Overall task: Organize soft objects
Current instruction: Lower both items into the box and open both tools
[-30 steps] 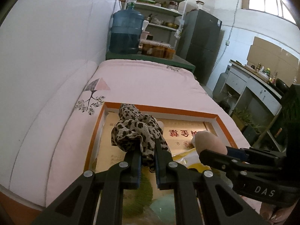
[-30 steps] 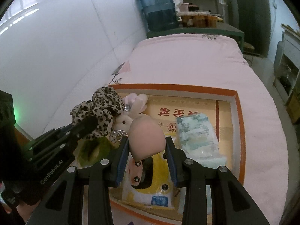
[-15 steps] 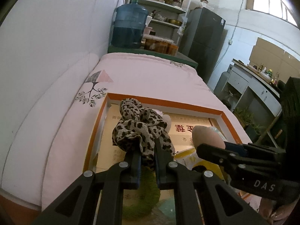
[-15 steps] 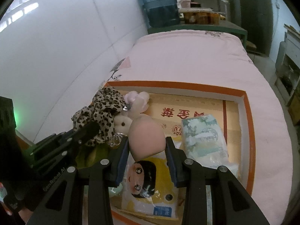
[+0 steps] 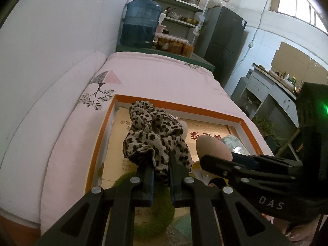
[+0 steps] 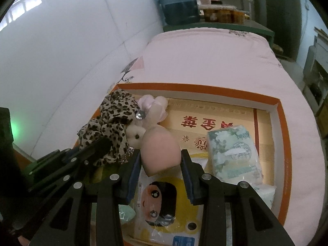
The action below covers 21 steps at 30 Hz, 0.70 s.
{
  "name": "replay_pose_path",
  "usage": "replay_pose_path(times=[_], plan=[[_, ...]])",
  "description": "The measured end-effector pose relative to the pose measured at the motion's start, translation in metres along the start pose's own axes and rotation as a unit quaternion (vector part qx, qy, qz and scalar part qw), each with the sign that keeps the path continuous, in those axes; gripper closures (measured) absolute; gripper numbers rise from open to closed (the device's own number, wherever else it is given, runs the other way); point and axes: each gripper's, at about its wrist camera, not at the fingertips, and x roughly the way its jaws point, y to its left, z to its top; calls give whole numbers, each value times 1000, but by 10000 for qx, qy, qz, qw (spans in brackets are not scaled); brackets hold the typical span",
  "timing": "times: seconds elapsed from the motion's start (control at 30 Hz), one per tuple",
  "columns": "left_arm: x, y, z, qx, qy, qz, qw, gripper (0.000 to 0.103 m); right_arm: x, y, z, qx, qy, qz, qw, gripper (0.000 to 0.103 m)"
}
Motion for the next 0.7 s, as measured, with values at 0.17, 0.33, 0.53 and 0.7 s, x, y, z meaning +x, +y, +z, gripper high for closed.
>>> replay_pose_path(times=[0.17,0.33,0.53,0.7], plan=[[1,1,-1,-19,19,-12,10000,92,5,2,0,-74,37,-26,10000,62],[1,1,-2,-63,54,-25,10000,92,5,4,-1,-136,-6,-59,9999,59],[2,4,-2,-182,113,-109,9997,90,1,4,-1,-106,-89,-94,9999,47],[-3,4,-1,-199,-25,-105,9997,81,-2,-1,-3,-34,-130,-127,9998,44]])
